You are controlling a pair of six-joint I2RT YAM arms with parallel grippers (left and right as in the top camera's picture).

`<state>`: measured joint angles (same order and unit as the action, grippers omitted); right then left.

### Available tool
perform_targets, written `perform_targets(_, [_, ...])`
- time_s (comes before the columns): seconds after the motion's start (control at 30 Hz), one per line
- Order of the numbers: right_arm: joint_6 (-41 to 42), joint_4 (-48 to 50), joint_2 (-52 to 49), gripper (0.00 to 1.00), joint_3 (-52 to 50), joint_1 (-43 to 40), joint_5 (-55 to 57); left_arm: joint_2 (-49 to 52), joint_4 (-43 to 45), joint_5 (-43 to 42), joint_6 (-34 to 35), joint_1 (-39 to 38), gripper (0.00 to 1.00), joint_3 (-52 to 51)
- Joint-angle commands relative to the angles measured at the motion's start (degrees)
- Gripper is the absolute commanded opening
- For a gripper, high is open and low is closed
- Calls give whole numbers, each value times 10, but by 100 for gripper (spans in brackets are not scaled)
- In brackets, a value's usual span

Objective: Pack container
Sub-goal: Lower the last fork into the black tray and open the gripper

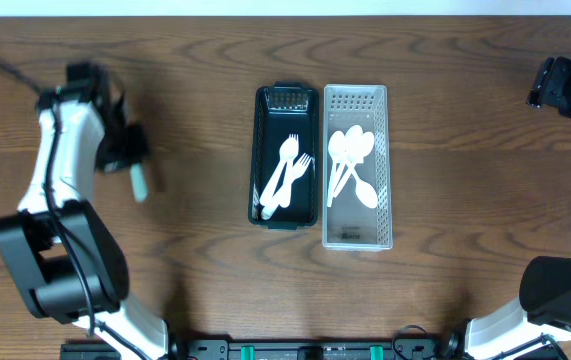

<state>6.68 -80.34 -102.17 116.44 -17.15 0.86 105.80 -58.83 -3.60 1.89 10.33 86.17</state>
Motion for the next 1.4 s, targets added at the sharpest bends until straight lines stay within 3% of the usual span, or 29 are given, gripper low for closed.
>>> perform_targets(0.0, [-10,1,12,72,0,-5,-2,-34,-46,-1,10,-81,6,107])
perform_targets(0.17, [-10,3,12,72,0,-5,-2,-34,-65,-1,56,-206,6,191])
perform_targets(0.43, [-13,2,12,73,0,-5,-2,-6,-35,-1,110,-353,6,195])
perform_targets(0.77, [-17,-3,12,73,0,-5,-2,116,-19,-1,154,-383,6,193])
perform_targets(1.1, [-23,-5,12,73,0,-5,-2,223,0,-1,154,-383,6,193])
perform_targets(1.27, [-32,-1,12,73,0,-5,-2,217,3,0,123,-383,17,193])
perform_targets(1.3, [-36,0,12,73,0,-5,-2,210,8,0,108,-383,23,193])
perform_targets(1.37, [-36,3,12,73,0,-5,-2,196,19,7,87,-383,48,193])
